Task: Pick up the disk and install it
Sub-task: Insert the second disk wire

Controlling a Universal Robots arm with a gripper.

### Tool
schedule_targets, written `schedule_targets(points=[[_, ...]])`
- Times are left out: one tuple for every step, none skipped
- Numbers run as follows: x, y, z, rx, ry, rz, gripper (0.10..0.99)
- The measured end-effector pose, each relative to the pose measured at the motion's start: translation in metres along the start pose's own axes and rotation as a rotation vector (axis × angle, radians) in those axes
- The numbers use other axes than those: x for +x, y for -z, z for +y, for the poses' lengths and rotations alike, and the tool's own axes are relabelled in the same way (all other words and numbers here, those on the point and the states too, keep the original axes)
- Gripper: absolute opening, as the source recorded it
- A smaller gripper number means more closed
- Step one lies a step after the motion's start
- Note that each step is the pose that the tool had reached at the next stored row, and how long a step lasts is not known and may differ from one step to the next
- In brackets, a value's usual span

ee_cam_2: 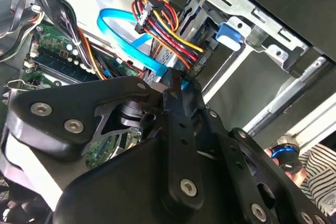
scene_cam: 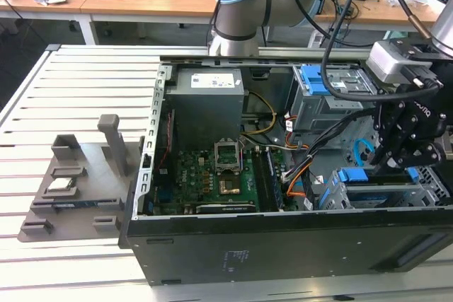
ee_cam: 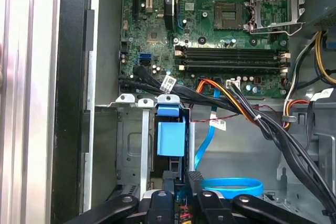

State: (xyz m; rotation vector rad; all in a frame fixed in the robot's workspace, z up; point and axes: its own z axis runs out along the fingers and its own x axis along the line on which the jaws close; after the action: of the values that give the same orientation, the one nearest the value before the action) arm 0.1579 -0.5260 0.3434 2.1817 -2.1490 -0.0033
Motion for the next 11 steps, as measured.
schedule_targets(points=[[-0.0006, 0.0043, 0.0002, 0.000, 0.000, 0.0006, 0.235], [-0.0011, 0.0087, 0.0005, 0.000, 0.000, 0.0009, 0.235], [-0.0015, 0.0121, 0.0007, 0.000, 0.000, 0.0013, 0.224], [-0.0019, 0.0164, 0.0009, 0.000, 0.000, 0.0018, 0.157], [-0.0021, 0.0196, 0.0010, 0.000, 0.000, 0.0021, 0.106], [-0.0023, 0.0246, 0.0013, 0.000, 0.000, 0.0036, 0.106], [-0.0022, 0.0291, 0.0016, 0.000, 0.000, 0.0040, 0.106], [-0.0021, 0.0308, 0.0017, 0.000, 0.000, 0.0039, 0.106], [-0.0019, 0.0328, 0.0018, 0.000, 0.000, 0.0039, 0.106], [-0.0019, 0.0347, 0.0019, 0.000, 0.000, 0.0039, 0.106], [-0.0017, 0.0370, 0.0020, 0.000, 0.000, 0.0040, 0.106]])
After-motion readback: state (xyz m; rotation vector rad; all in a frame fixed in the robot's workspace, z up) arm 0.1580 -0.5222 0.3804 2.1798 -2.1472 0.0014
